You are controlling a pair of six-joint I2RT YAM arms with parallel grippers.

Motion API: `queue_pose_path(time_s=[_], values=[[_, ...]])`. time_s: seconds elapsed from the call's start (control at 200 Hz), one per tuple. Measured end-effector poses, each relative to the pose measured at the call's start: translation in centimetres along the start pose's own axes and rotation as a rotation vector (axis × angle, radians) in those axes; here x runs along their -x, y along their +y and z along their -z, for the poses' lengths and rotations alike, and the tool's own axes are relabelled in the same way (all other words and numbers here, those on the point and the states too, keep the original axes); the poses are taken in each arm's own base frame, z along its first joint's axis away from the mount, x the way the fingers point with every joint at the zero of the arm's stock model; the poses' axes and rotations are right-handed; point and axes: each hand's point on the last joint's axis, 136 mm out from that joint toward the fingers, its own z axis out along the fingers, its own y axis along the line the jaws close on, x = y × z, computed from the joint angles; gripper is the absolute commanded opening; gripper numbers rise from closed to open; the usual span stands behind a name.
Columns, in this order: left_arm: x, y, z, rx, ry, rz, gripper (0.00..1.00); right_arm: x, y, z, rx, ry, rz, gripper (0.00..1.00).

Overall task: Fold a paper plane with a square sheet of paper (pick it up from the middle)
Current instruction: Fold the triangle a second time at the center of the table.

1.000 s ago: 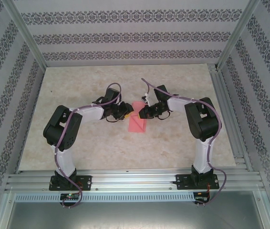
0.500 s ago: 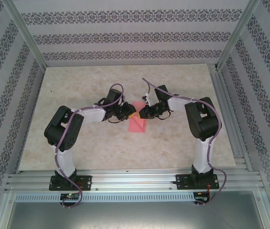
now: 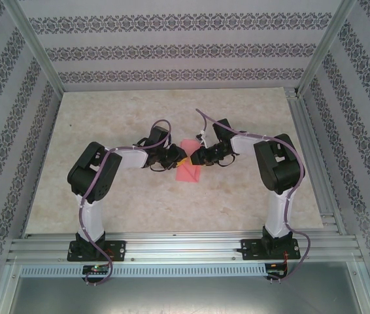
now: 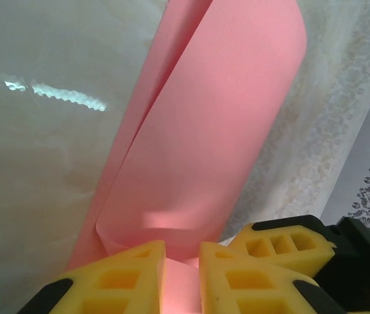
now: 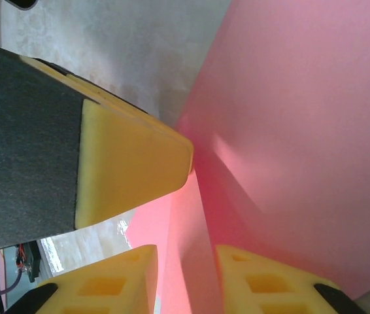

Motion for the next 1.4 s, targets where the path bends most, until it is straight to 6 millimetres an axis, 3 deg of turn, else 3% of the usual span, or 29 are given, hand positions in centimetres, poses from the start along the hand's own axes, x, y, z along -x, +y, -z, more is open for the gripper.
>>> queue_pose_path(time_s=[0.19, 0.45, 0.694, 0.849, 1.074, 1.264, 1.399], values=[[0.0, 0.0, 0.0, 0.000, 0.000, 0.000, 0.23, -0.2, 0.5, 0.4, 0.004, -0.005, 0.003, 0.31], [0.0, 0.0, 0.0, 0.000, 0.000, -0.001, 0.24, -0.3, 0.4, 0.5, -0.004, -0.004, -0.004, 0.05], [0.0, -0.2, 0.2, 0.002, -0.002, -0.016, 0.35, -0.4, 0.4, 0.9, -0.010, 0.011, -0.008, 0.03], [0.0, -1.1, 1.8, 0.014, -0.030, -0.061, 0.39, 0.1, 1.4, 1.4, 0.010, 0.027, 0.031, 0.01], [0.4, -3.1, 4.7, 0.008, -0.107, -0.126, 0.40, -0.7, 1.8, 1.4, 0.039, 0.055, 0.024, 0.04], [0.5, -3.0, 4.8, 0.018, -0.115, -0.137, 0.40, -0.9, 1.4, 1.5, 0.012, 0.065, 0.018, 0.06], [0.5, -3.0, 4.8, 0.017, -0.111, -0.146, 0.39, 0.0, 1.3, 1.4, 0.009, 0.064, 0.034, 0.06]])
